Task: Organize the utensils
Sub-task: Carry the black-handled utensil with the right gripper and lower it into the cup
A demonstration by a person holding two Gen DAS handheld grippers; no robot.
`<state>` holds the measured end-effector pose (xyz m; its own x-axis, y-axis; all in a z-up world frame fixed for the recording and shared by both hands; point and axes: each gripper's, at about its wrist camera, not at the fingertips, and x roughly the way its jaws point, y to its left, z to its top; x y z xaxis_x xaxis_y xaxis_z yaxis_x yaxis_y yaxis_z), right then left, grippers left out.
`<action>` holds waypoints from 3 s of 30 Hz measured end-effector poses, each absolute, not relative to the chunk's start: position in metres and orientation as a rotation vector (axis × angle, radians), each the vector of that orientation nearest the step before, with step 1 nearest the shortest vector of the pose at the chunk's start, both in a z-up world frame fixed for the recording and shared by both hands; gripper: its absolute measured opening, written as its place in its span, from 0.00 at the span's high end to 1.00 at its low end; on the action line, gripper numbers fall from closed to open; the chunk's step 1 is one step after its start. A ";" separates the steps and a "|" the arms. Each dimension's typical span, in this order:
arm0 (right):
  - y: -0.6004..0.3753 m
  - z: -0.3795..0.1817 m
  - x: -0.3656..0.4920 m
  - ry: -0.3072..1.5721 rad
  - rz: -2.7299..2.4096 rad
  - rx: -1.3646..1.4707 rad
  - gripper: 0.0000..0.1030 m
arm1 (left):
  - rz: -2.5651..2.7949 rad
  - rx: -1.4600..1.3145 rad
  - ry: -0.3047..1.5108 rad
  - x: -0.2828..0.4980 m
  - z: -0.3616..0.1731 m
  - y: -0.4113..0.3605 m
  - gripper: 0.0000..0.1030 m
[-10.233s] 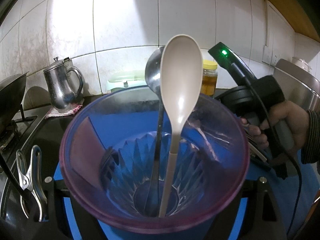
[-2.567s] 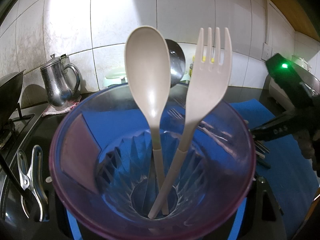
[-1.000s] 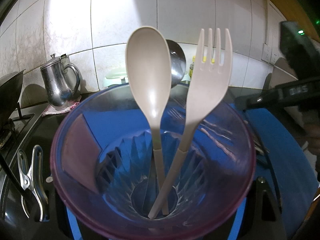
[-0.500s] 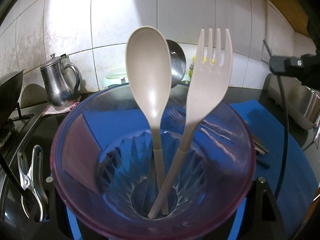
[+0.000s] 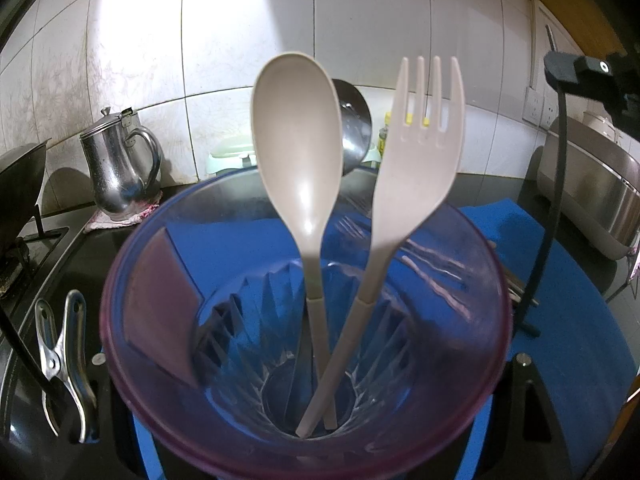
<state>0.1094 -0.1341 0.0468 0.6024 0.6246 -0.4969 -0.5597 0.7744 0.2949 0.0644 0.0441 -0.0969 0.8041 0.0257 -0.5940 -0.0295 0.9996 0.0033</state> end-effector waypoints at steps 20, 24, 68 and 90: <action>-0.122 0.072 0.111 0.587 0.712 0.095 0.94 | 0.030 -0.006 0.636 0.065 -0.097 0.045 0.18; -0.118 0.081 0.111 0.567 0.723 0.094 0.94 | 0.030 -0.006 0.637 0.065 -0.097 0.045 0.18; -0.049 0.136 0.095 0.408 0.895 -0.003 0.94 | 0.030 -0.006 0.638 0.066 -0.097 0.045 0.18; -0.026 0.062 0.118 0.683 0.901 -0.042 0.94 | 0.029 -0.006 0.639 0.066 -0.097 0.045 0.18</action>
